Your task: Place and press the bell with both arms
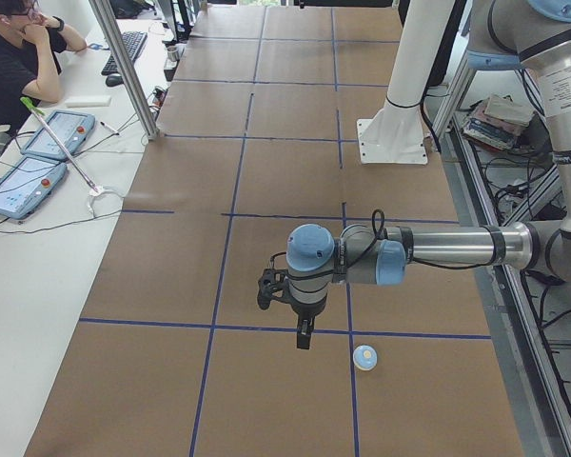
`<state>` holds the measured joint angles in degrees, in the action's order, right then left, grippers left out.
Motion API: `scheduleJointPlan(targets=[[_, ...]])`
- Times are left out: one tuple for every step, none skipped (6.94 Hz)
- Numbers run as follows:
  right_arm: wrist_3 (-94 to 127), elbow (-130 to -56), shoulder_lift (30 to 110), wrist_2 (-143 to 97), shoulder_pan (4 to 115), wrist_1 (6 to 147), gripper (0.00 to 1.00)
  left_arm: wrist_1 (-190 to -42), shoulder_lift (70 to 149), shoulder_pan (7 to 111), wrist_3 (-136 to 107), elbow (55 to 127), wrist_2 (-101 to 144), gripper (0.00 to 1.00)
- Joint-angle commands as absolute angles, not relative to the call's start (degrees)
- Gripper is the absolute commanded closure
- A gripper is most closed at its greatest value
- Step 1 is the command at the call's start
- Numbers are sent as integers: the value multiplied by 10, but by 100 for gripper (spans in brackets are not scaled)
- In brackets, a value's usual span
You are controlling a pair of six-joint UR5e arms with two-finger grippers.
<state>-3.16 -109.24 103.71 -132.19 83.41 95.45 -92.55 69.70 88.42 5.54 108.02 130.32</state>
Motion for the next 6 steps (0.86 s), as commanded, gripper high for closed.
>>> scheduleJointPlan(targets=[[-32,-1092,1037,-1322,834,954,0,-925,696,884,55,1079,1304,0],[-32,-1092,1037,-1322,834,954,0,-923,696,884,55,1080,1305,0],[-32,-1093,1037,-1322,834,954,0,-923,696,882,55,1077,1302,0],[-31,-1104,1041,-1323,834,954,0,-928,698,882,49,1081,1307,0],[-32,-1105,1041,-1322,834,954,0,-932,720,882,50,1093,1305,0],[-32,-1106,1042,-1322,834,954,0,-932,729,882,52,1114,1307,0]])
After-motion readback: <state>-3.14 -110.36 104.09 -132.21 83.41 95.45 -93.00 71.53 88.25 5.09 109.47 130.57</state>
